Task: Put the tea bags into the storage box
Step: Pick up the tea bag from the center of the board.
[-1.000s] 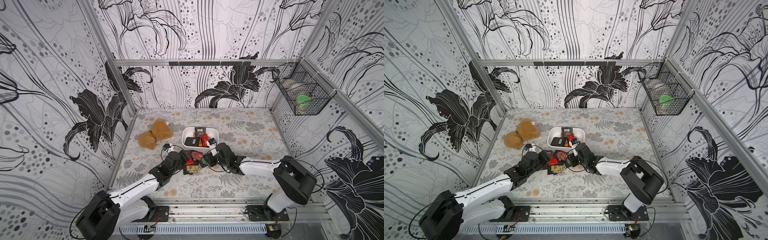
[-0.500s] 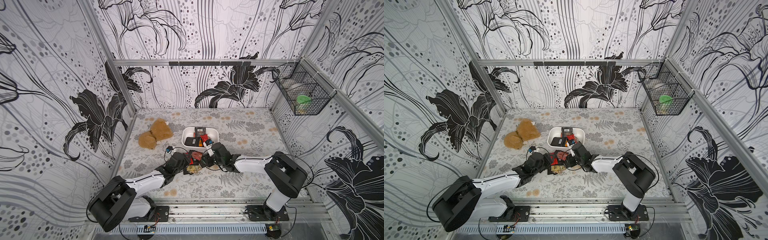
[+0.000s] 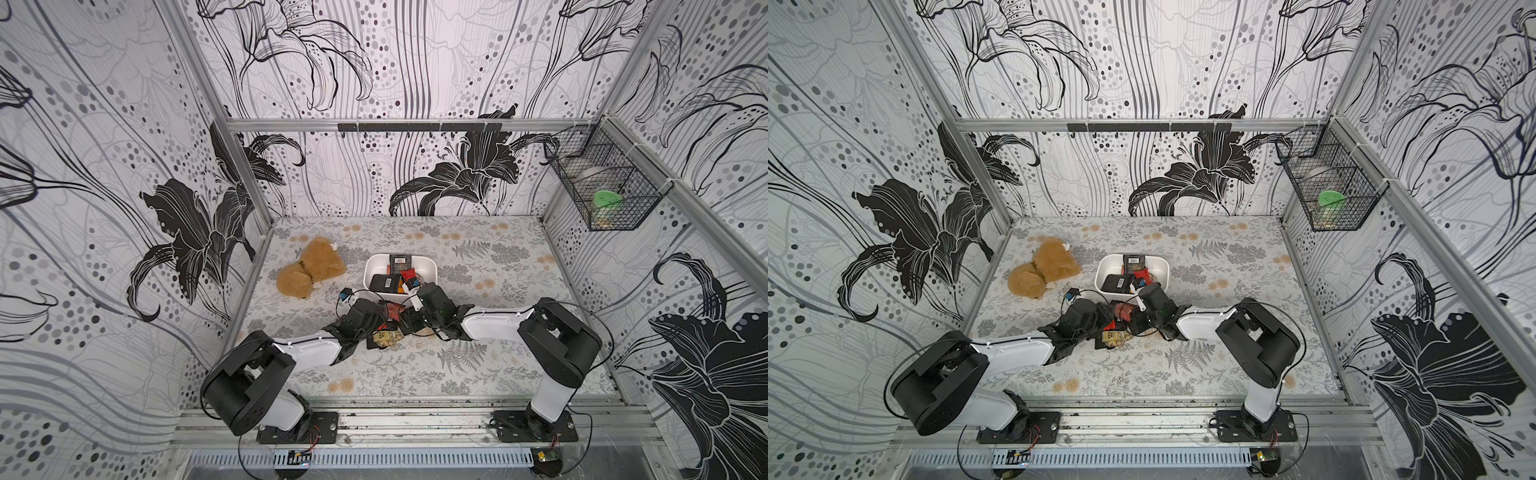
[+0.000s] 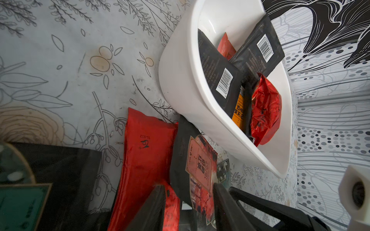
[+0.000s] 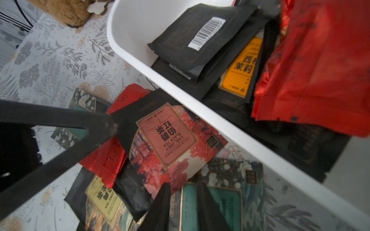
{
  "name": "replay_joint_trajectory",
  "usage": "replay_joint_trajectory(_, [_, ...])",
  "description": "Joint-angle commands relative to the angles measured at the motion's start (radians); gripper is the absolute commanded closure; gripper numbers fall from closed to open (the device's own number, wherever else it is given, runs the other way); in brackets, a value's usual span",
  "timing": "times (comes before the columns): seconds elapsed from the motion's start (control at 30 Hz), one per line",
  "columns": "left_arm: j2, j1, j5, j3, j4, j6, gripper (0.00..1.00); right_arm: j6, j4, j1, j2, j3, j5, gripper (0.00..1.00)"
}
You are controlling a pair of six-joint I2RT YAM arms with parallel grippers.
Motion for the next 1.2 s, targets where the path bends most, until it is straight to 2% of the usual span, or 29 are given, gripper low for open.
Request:
replay_joint_trajectory(0.0, [0.021, 0.007, 0.006, 0.020, 0.060, -0.006, 0.57, 0.002, -0.034, 0.008, 0.034, 0.041, -0.017, 0.73])
replay_joint_trajectory(0.33, [0.068, 0.009, 0.021, 0.013, 0.093, -0.028, 0.61, -0.001, -0.067, 0.012, 0.075, 0.077, -0.020, 0.73])
replay_joint_trajectory(0.87, [0.141, 0.008, 0.090, -0.006, 0.219, -0.084, 0.77, -0.004, -0.077, 0.023, 0.077, 0.083, -0.012, 0.74])
replay_joint_trajectory(1.17, [0.161, 0.007, 0.082, -0.005, 0.227, -0.086, 0.84, -0.008, -0.073, 0.024, 0.061, 0.075, -0.008, 0.74])
